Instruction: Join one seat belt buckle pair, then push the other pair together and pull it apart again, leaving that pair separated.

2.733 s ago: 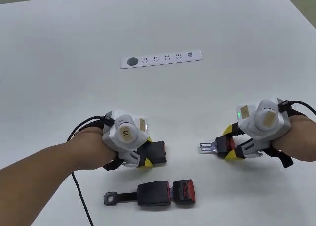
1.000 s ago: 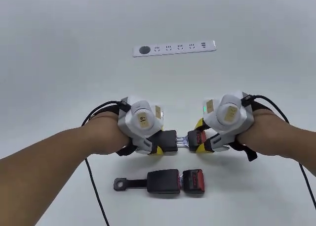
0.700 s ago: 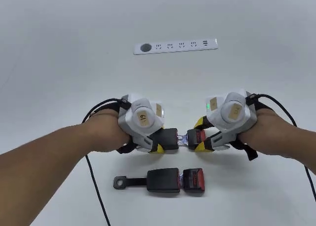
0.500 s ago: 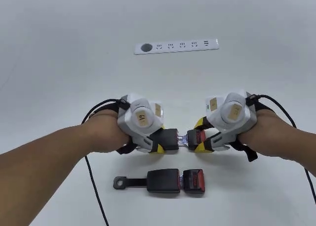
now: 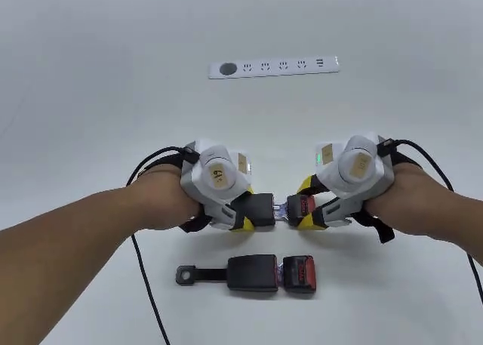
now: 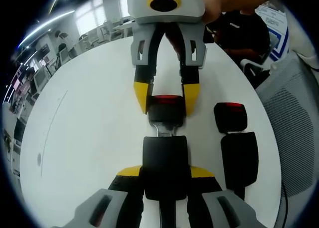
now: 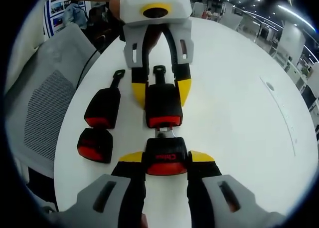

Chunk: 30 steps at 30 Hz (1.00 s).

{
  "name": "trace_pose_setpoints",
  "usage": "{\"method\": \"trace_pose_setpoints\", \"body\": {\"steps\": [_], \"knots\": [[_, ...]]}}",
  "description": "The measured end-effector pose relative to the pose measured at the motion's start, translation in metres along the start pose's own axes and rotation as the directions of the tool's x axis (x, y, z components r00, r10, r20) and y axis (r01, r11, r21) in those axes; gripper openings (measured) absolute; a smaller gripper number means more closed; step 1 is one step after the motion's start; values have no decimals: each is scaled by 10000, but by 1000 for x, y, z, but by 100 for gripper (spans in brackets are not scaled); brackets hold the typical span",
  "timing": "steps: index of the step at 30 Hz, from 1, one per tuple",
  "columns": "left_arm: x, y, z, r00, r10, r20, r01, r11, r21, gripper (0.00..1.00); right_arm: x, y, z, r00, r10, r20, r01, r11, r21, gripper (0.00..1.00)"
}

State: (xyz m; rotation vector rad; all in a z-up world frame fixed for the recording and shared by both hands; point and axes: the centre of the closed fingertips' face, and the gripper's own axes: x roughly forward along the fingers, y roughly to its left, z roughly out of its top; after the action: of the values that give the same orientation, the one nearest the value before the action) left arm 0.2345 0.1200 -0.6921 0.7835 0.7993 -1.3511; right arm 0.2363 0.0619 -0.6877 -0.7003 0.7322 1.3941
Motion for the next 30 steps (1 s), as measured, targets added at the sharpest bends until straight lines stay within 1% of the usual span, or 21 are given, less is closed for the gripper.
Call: {"method": "trace_pose_setpoints", "body": {"steps": [8, 11, 13, 14, 15, 21, 30], "knots": [[0, 1, 0, 10000, -55, 12, 55, 10000, 1, 33, 1, 0, 1, 10000, -24, -53, 24, 10000, 18, 30], [0, 2, 0, 10000, -42, 85, 42, 10000, -6, 33, 3, -1, 2, 10000, -12, -40, 12, 10000, 3, 30], [1, 3, -1, 10000, -42, 88, 42, 10000, -6, 33, 6, 1, 8, 9999, 19, 100, -20, 9999, 109, 29], [1, 3, -1, 10000, -49, 71, 49, 10000, -8, 33, 9, 2, 11, 10000, -15, 40, 15, 10000, 30, 29], [1, 3, -1, 10000, -46, 58, 46, 10000, 0, 32, 9, -1, 11, 10000, -29, -24, 28, 10000, -32, 29], [3, 5, -3, 10000, -74, 29, 74, 10000, 49, 32, 8, -1, 11, 9999, -73, -85, 74, 10000, 17, 29], [1, 3, 0, 10000, -97, -11, 98, 9999, 86, 32, 8, 2, 13, 9995, -127, -274, 127, 9999, -16, 30]]}}
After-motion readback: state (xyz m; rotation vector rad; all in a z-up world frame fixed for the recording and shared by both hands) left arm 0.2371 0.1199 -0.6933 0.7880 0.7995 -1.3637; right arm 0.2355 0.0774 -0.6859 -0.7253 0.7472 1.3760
